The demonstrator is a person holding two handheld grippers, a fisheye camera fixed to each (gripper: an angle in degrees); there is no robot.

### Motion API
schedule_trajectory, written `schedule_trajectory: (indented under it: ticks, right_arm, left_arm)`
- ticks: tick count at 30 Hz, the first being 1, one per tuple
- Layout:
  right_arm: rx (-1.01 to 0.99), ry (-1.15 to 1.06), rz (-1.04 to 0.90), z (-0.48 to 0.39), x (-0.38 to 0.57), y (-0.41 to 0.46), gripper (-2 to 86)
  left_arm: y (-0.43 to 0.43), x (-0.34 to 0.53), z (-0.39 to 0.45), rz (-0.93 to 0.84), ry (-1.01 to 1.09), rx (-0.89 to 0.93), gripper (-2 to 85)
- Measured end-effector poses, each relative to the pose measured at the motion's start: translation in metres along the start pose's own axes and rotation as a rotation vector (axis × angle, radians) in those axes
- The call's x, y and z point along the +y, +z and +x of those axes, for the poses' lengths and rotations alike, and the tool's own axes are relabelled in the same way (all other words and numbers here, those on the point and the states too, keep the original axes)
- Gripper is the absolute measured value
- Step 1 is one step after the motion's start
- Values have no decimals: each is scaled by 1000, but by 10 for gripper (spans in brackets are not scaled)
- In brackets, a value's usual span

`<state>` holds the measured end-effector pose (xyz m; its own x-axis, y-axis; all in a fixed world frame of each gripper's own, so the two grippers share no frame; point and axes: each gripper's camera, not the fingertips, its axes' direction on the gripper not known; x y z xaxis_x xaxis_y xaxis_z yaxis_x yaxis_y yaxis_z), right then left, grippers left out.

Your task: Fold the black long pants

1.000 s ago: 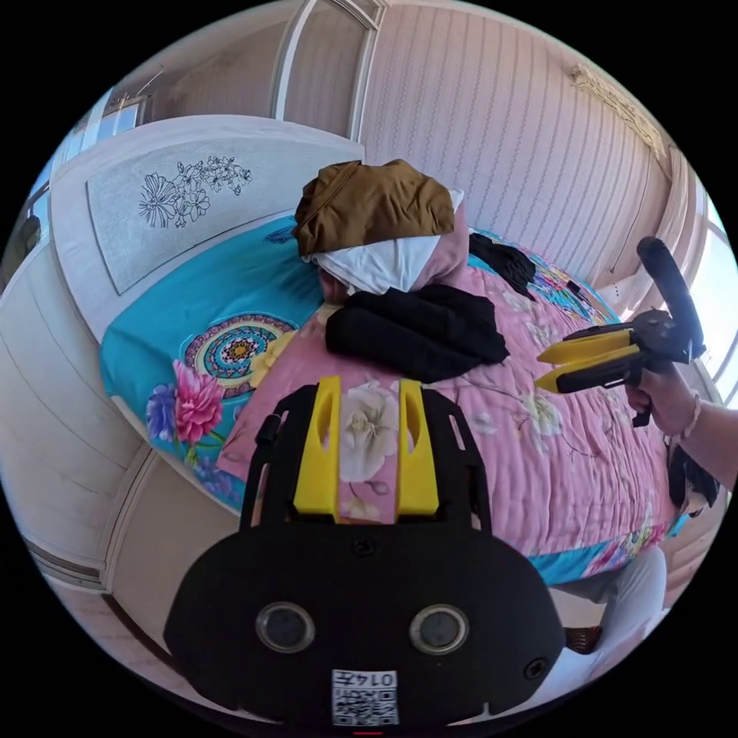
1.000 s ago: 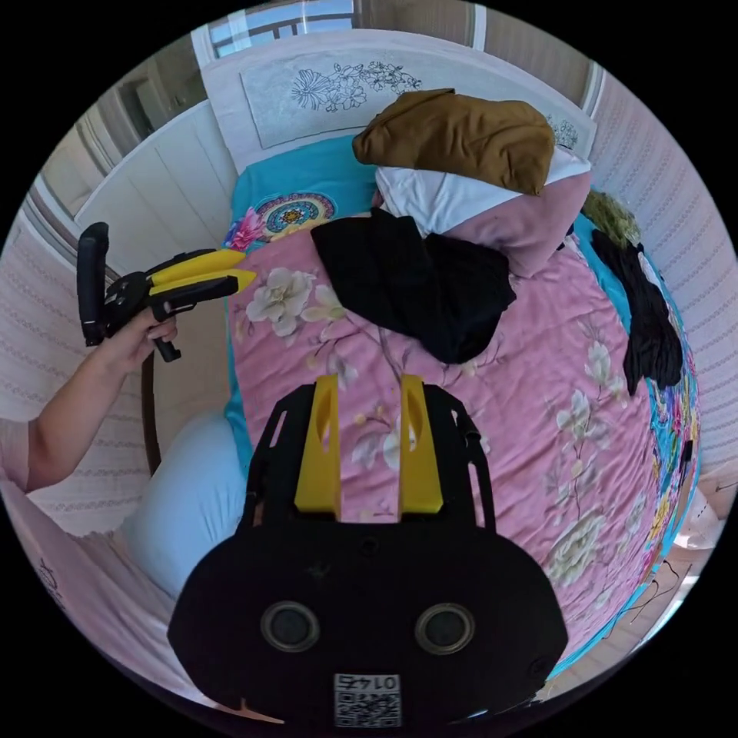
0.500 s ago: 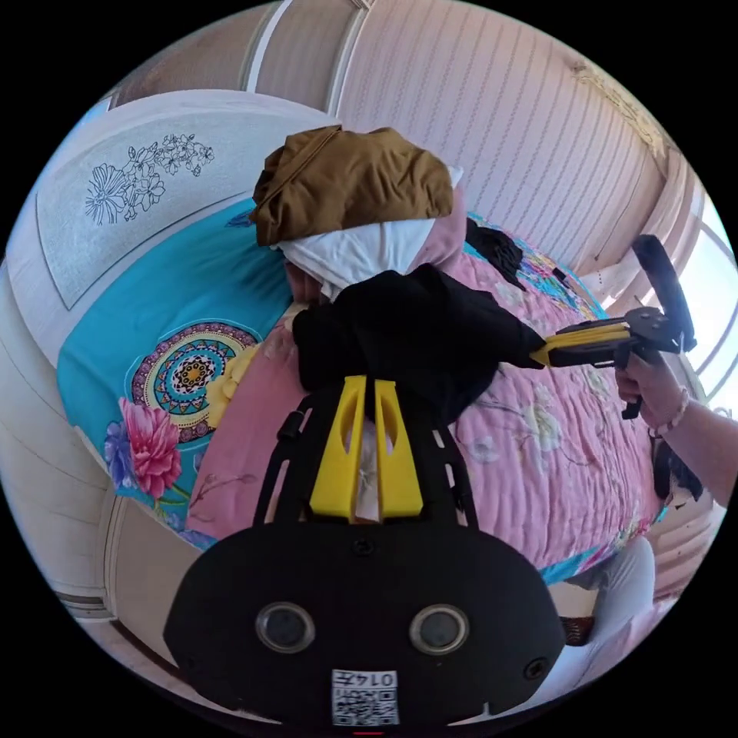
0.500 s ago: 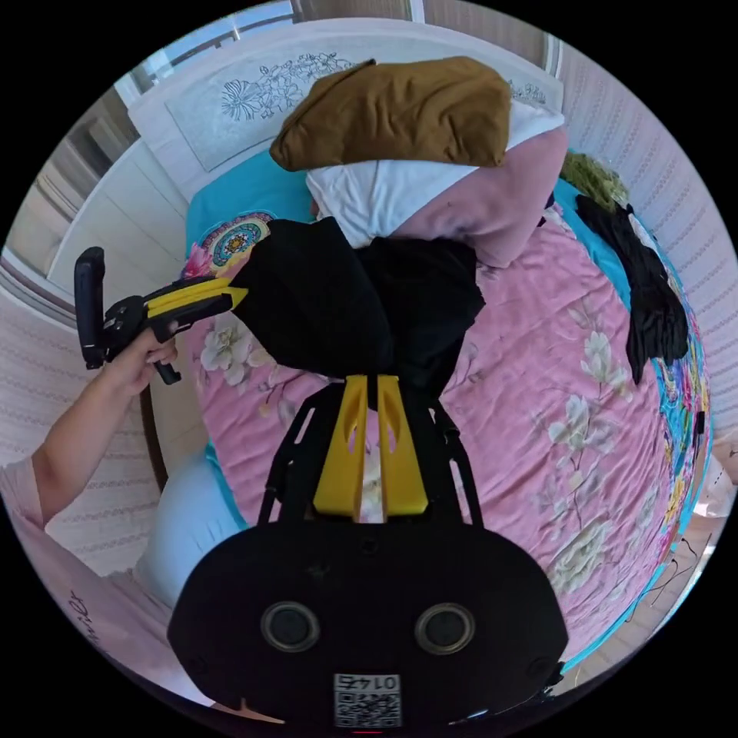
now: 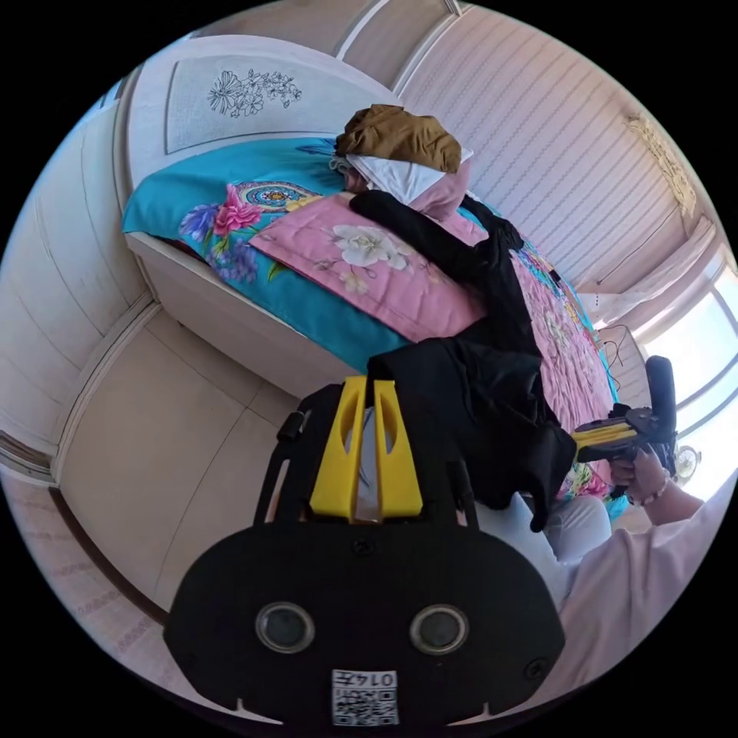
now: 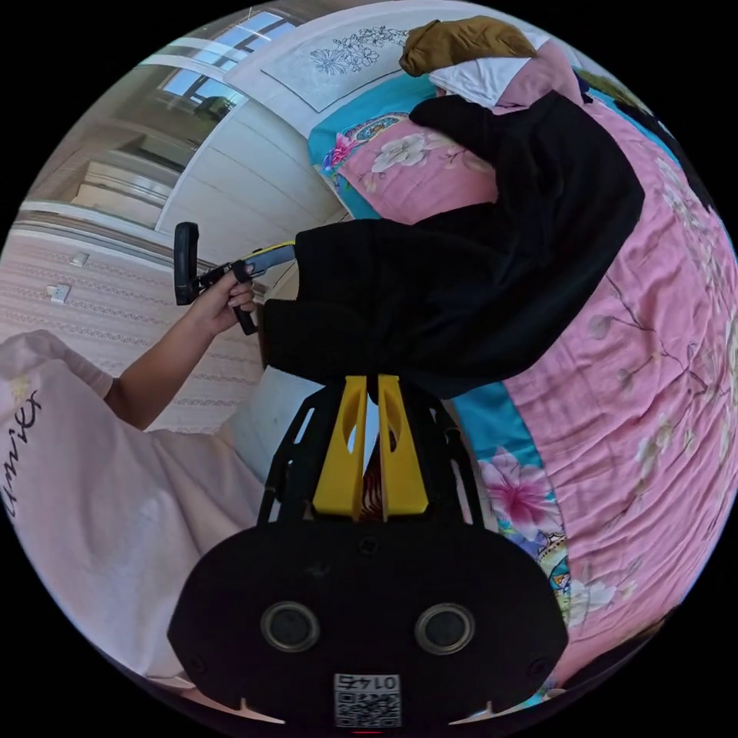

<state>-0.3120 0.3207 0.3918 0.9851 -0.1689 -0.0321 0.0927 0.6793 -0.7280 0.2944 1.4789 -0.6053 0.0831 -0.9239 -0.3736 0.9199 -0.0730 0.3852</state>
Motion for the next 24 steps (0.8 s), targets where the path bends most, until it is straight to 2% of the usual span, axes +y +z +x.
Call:
schedule_trajectory:
  ticks: [5, 7, 10, 12, 16, 20, 22, 23, 24]
  right_arm:
    - [25, -29, 59, 21, -13, -32, 47]
    - [22, 2, 112, 36, -18, -45, 68]
    - [-112, 31, 252, 62, -29, -70, 92]
    - [-70, 66, 324, 77, -38, -79, 98]
    - [232, 252, 327, 125, -73, -75, 160]
    - [68, 473, 271, 179, -95, -58, 168]
    - [52, 557, 263, 194, -93, -45, 156]
    - [44, 585, 269, 199, -91, -39, 143]
    - [52, 590, 279, 199, -90, -38, 137]
  left_arm:
    - [-43, 5, -23, 31, -84, 23, 3]
    - [-60, 8, -33, 53, -100, 81, 33]
    - [-83, 16, -45, 116, -114, 147, 59]
    - [-86, 18, -50, 107, -142, 141, 89]
    - [-80, 12, -55, 116, -261, 248, 156]
    - [-48, 7, -42, 62, -240, 209, 136]
    - [-18, 7, -42, -63, -272, 311, 101]
    - [-3, 9, -39, -126, -286, 406, 56]
    - [-3, 12, -34, -91, -289, 427, 22]
